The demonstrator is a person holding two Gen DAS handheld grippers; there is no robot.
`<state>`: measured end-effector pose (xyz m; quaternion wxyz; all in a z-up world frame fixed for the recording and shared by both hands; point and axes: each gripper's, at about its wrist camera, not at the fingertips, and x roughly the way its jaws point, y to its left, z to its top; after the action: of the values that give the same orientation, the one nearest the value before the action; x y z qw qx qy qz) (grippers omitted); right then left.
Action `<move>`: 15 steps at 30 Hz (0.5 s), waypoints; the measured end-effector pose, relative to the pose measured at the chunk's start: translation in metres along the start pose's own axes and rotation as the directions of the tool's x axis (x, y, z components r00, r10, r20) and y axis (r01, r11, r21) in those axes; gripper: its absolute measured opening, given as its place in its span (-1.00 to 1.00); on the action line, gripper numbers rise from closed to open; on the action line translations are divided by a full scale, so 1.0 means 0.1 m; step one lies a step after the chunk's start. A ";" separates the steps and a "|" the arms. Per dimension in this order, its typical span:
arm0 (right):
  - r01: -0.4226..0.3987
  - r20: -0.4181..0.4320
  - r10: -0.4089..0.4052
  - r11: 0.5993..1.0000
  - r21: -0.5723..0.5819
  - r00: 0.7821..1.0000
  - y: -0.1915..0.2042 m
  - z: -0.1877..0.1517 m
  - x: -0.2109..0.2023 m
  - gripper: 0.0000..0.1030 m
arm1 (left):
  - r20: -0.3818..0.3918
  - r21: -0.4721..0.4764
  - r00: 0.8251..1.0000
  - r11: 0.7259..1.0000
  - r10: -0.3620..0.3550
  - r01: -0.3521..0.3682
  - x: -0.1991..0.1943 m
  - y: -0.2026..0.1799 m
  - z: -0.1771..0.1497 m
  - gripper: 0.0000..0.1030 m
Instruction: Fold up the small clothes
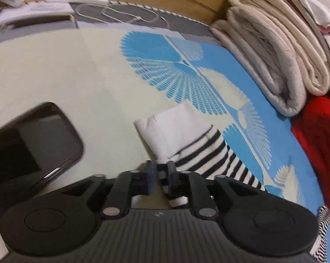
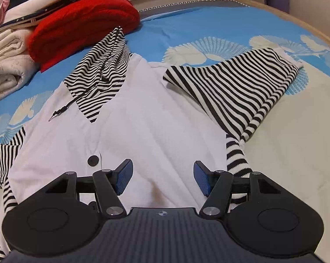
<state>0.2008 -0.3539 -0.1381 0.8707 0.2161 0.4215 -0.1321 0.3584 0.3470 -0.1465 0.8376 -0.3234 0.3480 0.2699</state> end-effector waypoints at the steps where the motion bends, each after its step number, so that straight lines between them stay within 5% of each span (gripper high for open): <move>1: 0.001 0.000 -0.001 1.000 0.020 1.000 -0.04 0.01 -0.01 0.23 | 0.014 0.014 1.000 1.000 0.009 -0.009 -0.07 -0.06 0.00 0.01; 3: -0.018 0.013 0.017 0.996 0.093 1.000 -0.19 0.06 -0.05 0.23 | 0.059 0.057 0.998 0.998 -0.011 0.007 -0.33 -0.19 -0.03 0.67; 7: -0.049 0.147 0.007 0.957 0.285 0.989 -0.85 0.40 -0.28 0.24 | -0.021 0.179 0.991 0.975 -0.130 0.132 -0.90 -0.50 -0.27 0.77; 9: 0.001 0.210 -0.080 0.936 0.353 0.974 -1.31 0.63 -0.29 0.34 | -0.056 0.214 0.980 0.956 -0.192 0.200 -1.21 -0.62 -0.56 0.95; 12: 0.067 0.209 -0.175 0.894 0.443 0.962 -2.07 1.04 -0.03 0.35 | -0.101 0.289 0.958 0.914 -0.267 0.285 -1.47 -0.80 -1.08 0.99; 15: 0.039 0.188 -0.156 0.859 0.510 0.970 -2.66 1.37 0.36 0.37 | -0.128 0.308 0.928 0.876 -0.349 0.372 -1.40 -0.95 -1.51 0.99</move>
<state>0.2060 -0.6543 -0.1620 0.8181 0.3973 0.2829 -0.3048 0.2752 0.1439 -0.0903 0.9026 -0.2484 0.3498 0.0365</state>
